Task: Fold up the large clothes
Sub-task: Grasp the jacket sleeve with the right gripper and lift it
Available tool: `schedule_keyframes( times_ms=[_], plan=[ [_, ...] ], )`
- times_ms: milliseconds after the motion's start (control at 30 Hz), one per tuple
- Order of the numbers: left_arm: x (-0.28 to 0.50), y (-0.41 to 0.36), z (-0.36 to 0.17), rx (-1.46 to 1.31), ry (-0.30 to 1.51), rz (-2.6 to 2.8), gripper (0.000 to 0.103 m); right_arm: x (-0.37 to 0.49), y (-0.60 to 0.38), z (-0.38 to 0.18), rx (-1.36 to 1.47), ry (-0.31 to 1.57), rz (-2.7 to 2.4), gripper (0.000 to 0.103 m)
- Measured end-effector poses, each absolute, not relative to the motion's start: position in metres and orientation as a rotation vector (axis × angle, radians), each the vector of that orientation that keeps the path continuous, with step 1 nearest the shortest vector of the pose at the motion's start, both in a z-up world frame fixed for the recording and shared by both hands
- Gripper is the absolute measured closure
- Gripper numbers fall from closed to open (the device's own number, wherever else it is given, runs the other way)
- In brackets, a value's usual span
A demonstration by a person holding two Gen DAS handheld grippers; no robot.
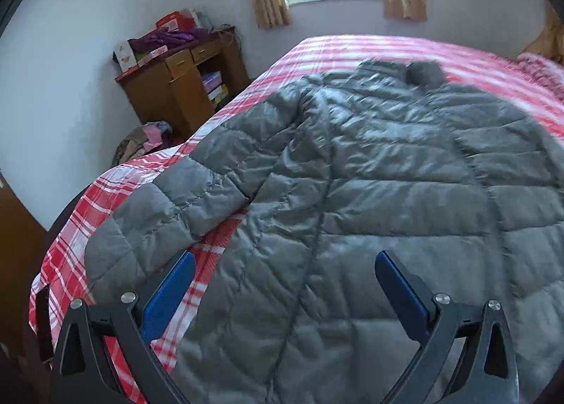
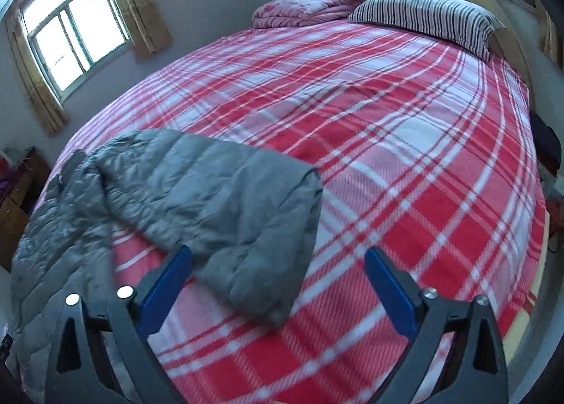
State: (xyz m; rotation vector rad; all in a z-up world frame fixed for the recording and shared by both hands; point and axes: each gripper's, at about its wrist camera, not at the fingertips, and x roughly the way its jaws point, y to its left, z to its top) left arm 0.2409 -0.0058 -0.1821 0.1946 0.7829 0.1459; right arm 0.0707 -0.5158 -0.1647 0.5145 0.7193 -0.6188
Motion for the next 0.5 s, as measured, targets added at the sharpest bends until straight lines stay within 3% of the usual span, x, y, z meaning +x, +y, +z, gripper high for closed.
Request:
schedule_keyframes(
  times_ms=[133,200,233,333,500],
  plan=[
    [0.264,0.001,-0.210,0.243,0.822,0.202,0.001,0.091,-0.530,-0.182,0.528,0.754,-0.591,0.022],
    [0.269,0.007,-0.221,0.253,0.837,0.216,0.001,0.096,-0.529,-0.183,0.471,0.744,-0.607,0.040],
    [0.268,0.010,-0.223,0.242,0.832,0.211,0.001,0.097,-0.529,-0.183,0.444,0.746,-0.598,0.056],
    [0.264,0.015,-0.223,0.242,0.817,0.190,0.001,0.097,-0.541,-0.182,0.425,0.753,-0.592,0.076],
    [0.263,0.027,-0.218,0.231,0.830,0.166,0.001,0.100,-0.557,-0.174,0.390,0.764,-0.625,0.083]
  ],
)
